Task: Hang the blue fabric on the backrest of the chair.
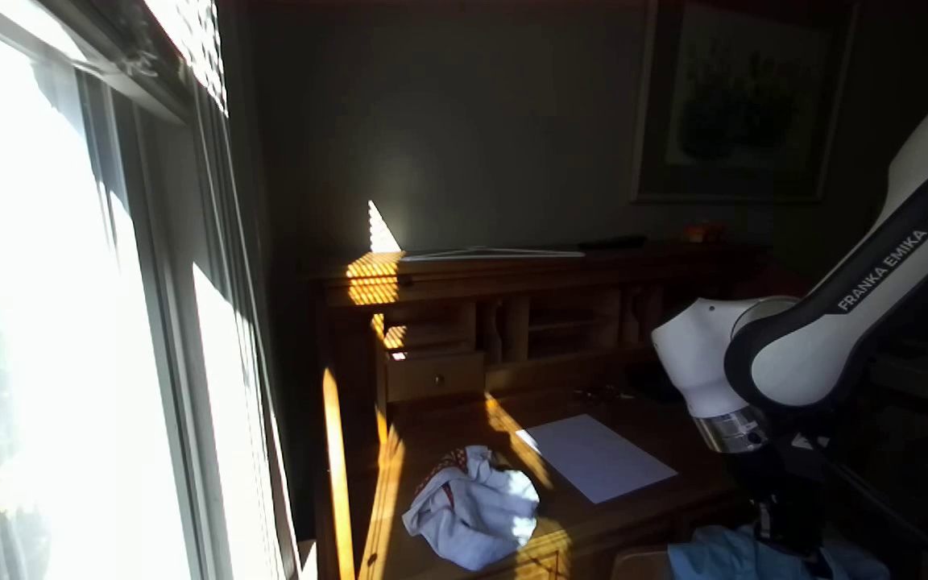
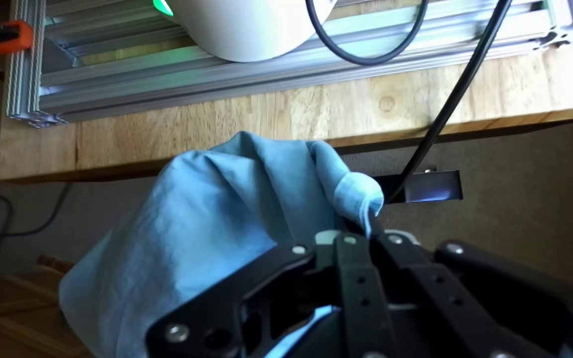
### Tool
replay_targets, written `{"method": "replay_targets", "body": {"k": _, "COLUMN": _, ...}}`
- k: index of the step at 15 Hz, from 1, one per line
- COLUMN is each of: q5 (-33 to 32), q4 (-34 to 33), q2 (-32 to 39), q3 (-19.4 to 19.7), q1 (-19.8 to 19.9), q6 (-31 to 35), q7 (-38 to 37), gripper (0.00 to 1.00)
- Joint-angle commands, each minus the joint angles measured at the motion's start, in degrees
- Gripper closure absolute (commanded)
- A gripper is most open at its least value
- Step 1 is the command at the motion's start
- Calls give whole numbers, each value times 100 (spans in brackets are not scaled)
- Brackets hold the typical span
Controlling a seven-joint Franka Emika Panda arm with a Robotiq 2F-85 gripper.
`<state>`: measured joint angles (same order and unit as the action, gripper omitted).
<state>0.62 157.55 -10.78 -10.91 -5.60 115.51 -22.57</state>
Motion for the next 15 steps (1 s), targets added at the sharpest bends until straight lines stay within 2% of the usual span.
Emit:
{"method": "replay_targets", "body": {"k": 1, "q5": -52, "q4": -9, "q2": 101, "q3": 35, "q1": -21, "q6": 77, "q7": -83, "gripper": 100}}
{"method": "replay_targets", "body": {"k": 9, "q5": -570, "q4": -7, "q2": 775, "q3": 83, "q1": 92, "q6": 515, "q7": -1020, "gripper": 100}}
{"method": "replay_targets", "body": {"k": 15, "q5": -1090, "q4": -11, "q2": 1184, "q3": 222, "q1": 19, "q6": 902, "q7": -1750, "gripper": 100}}
